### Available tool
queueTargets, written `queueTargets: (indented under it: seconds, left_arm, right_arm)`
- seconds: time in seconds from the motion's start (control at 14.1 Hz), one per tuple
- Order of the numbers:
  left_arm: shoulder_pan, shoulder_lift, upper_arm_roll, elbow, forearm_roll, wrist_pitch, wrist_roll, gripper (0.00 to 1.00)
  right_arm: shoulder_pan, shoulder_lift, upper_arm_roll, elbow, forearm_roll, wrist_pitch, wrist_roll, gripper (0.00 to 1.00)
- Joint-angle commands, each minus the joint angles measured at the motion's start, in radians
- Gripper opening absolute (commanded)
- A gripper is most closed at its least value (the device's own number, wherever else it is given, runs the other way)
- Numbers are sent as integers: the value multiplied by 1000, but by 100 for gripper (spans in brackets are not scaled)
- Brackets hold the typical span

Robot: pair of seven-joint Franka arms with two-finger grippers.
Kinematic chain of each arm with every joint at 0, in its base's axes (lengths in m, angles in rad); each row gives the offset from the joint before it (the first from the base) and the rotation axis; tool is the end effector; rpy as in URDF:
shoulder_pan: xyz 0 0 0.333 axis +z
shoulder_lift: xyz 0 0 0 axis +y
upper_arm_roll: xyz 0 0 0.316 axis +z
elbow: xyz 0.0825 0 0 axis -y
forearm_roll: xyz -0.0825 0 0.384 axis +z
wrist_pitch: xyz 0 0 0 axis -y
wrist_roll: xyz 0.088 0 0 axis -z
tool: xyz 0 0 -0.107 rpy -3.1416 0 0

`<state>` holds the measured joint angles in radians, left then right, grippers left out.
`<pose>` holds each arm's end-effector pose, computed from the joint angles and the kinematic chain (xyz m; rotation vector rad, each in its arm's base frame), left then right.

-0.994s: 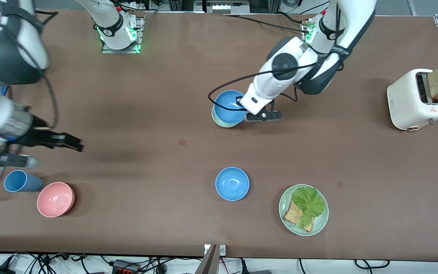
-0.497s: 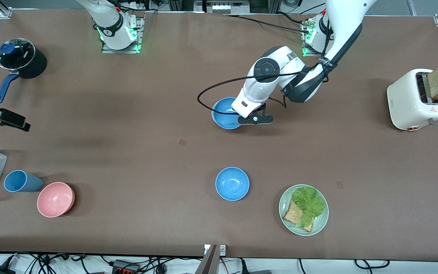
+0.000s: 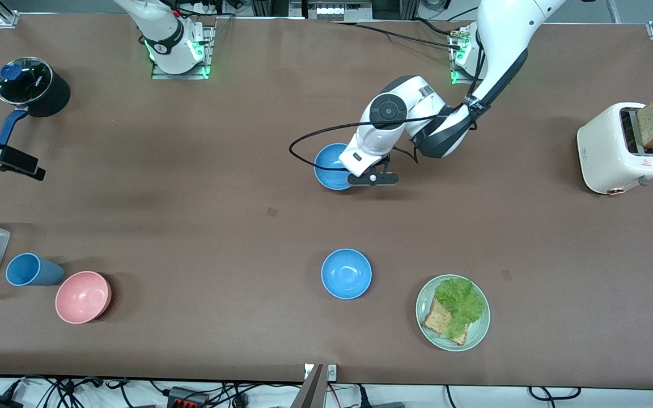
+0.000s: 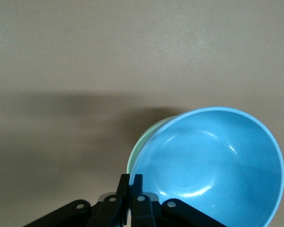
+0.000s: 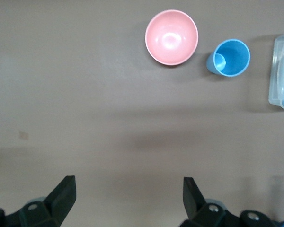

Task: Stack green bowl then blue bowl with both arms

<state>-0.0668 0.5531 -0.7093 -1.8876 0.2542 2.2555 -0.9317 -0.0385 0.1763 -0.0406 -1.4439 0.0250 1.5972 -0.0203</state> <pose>0.4697 -0.4139 0.2704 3.0540 0.0865 -0.2163 0.6082 -0.0434 0.5842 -3.1211 0.0924 0.0343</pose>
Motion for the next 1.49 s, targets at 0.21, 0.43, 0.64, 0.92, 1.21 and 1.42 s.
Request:
queueTargets:
  seconds: [0.21, 0.43, 0.64, 0.92, 1.21, 1.42]
  left_arm:
    - [-10, 8, 5, 10, 36, -17, -19, 2]
    - [4, 8, 4, 18, 34, -49, -24, 28]
    - [48, -15, -12, 59, 20, -158, -22, 60]
    - [67, -25, -16, 226, 19, -368, -12, 66]
    - [154, -25, -16, 307, 19, -383, 26, 81]
    - [244, -24, -15, 330, 19, -384, 147, 95]
  right_arm:
    - [-4, -222, 13, -315, -28, 127, -15, 100]
    - [-4, -236, 13, -334, -28, 133, -17, 100]
    - [-4, -235, 14, -319, -30, 122, -18, 100]
    - [-3, -233, 16, -313, -30, 110, -20, 100]
    - [-3, -233, 14, -314, -30, 109, -20, 100]
    - [-4, -232, 14, -311, -30, 118, -18, 100]
